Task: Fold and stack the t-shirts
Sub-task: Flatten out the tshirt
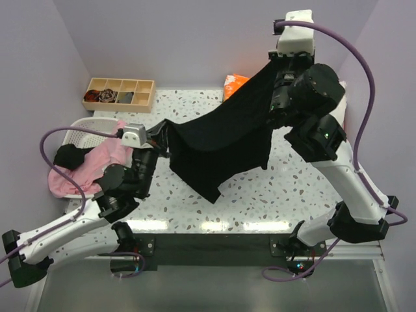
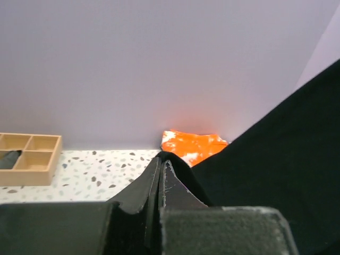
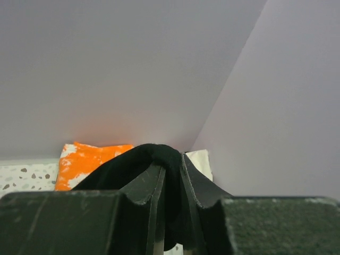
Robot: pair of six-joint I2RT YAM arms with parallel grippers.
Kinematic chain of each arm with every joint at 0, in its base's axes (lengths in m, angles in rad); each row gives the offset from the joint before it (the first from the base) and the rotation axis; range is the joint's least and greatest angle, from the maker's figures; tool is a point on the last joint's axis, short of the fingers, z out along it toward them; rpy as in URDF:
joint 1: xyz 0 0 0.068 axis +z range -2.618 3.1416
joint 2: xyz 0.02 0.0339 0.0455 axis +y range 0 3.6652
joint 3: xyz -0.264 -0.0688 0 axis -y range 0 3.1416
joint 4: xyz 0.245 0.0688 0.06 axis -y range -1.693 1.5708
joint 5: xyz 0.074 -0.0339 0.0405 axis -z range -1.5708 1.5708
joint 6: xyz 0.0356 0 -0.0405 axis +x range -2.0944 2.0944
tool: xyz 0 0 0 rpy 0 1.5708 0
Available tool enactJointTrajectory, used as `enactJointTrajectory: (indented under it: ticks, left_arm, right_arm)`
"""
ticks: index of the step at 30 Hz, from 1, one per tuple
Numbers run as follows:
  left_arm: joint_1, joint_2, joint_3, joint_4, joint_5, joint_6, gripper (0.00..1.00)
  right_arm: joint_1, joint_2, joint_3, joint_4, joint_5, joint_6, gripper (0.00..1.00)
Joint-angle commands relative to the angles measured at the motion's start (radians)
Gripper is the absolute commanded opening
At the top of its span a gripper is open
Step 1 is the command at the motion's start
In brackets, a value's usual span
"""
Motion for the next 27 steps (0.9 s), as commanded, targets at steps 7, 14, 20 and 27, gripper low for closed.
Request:
enactJointTrajectory:
  ticks: [7,14,20,27]
  left_arm:
    - [0.006,-0.114,0.576,-0.592,-0.22,0.059,0.0]
    - [0.005,-0.21,0.774,-0.767,-0.125,0.005,0.0]
    - [0.003,-0.11,1.069,-1.136,0.091,-0.158,0.0]
    - [0.005,0.029,1.259,-1.384,0.344,-0.291,0.0]
  right_arm:
    - [0.003,-0.122,-0.009,0.135,0.129,-0.047,0.09]
    - [0.023,-0.069,0.369,-0.801,-0.051,0.46,0.14]
    - [0.023,-0.29,0.067,-0.976,-0.503,0.67,0.1]
    - [0.023,-0.462,-0.081,-1.0,-0.774,0.845,0.05]
